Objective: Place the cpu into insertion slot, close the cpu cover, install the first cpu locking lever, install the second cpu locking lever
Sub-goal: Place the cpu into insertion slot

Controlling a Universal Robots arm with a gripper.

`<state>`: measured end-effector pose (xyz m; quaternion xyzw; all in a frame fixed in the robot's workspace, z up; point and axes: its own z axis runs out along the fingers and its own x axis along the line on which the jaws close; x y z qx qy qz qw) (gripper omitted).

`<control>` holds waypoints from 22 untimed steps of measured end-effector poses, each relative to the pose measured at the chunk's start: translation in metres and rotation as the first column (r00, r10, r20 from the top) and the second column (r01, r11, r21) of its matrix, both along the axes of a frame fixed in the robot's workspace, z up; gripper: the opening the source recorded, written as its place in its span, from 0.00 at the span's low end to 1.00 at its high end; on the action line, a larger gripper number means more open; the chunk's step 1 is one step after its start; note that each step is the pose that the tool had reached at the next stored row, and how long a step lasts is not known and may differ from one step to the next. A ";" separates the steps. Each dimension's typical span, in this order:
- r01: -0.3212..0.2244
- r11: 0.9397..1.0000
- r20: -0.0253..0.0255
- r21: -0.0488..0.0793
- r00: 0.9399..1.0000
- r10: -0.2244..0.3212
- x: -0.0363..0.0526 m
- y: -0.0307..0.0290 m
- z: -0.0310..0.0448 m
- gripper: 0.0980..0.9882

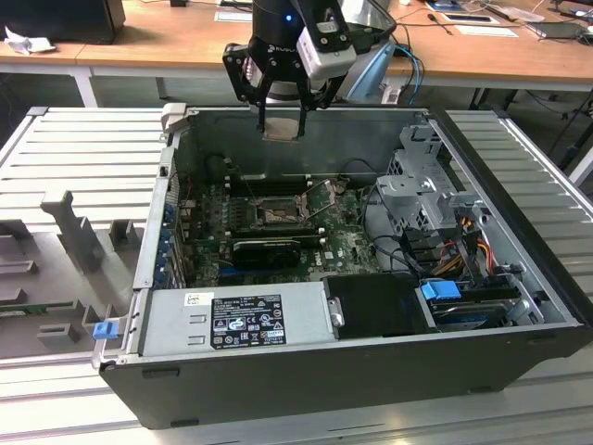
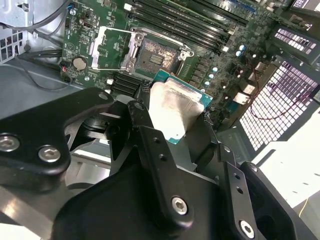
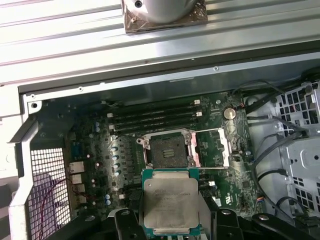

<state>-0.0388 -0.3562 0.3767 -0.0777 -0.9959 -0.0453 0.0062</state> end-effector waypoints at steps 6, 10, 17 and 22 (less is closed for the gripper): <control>0.021 1.000 0.000 0.000 1.000 -0.021 0.0000 0.0000 0.0000 0.48; 0.029 1.000 0.000 0.000 1.000 -0.029 0.0000 0.0000 0.0000 0.48; 0.049 0.999 0.000 0.000 0.999 -0.049 0.0000 0.0000 0.0000 0.48; 0.062 0.998 0.000 0.000 0.998 -0.062 0.0000 0.0000 0.0000 0.48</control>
